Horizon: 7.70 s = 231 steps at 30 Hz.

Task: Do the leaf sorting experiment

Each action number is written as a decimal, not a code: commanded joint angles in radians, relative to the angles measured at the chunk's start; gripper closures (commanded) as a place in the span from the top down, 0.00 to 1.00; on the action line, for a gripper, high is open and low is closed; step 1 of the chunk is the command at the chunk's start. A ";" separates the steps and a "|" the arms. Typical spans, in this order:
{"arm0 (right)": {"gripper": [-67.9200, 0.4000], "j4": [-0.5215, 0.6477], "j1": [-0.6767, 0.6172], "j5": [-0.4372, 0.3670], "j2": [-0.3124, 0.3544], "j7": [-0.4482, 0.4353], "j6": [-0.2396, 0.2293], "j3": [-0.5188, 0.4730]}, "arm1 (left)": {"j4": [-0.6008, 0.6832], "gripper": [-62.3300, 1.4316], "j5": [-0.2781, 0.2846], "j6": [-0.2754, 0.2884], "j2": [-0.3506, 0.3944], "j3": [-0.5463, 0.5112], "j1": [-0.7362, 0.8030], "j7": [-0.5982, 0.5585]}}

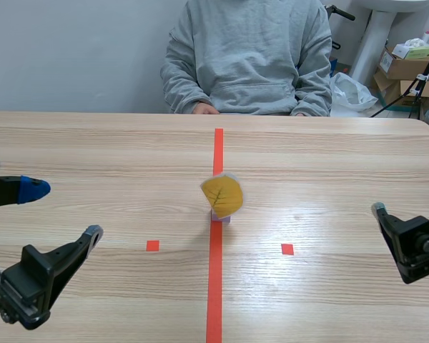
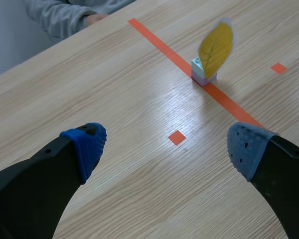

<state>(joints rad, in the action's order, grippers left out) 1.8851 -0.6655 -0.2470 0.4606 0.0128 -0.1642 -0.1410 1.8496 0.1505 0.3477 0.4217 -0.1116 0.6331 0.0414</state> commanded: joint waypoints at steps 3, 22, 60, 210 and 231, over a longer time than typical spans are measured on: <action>0.90 0.003 0.000 0.000 0.018 -0.011 0.007 -0.004 | -0.114 0.84 0.008 0.061 0.014 0.040 -0.117 -0.014; 0.90 0.003 0.000 0.000 0.018 -0.011 0.007 -0.004 | -0.798 0.84 0.002 0.097 -0.048 0.539 -0.813 -0.075; 0.90 0.003 0.000 0.000 0.018 -0.011 0.007 -0.004 | -1.013 0.20 -0.080 0.082 -0.305 0.640 -0.966 -0.113; 0.90 0.003 0.000 0.000 0.016 -0.007 0.007 -0.004 | 0.228 0.98 -0.080 -0.315 0.094 0.126 0.229 -0.033; 0.90 0.003 0.000 0.000 0.016 -0.007 0.006 -0.004 | 0.228 0.98 -0.080 -0.314 0.094 0.126 0.228 -0.033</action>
<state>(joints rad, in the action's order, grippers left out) 1.8847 -0.6655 -0.2470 0.4603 0.0135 -0.1642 -0.1410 2.0594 0.0689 0.0345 0.5076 0.0227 0.8642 0.0189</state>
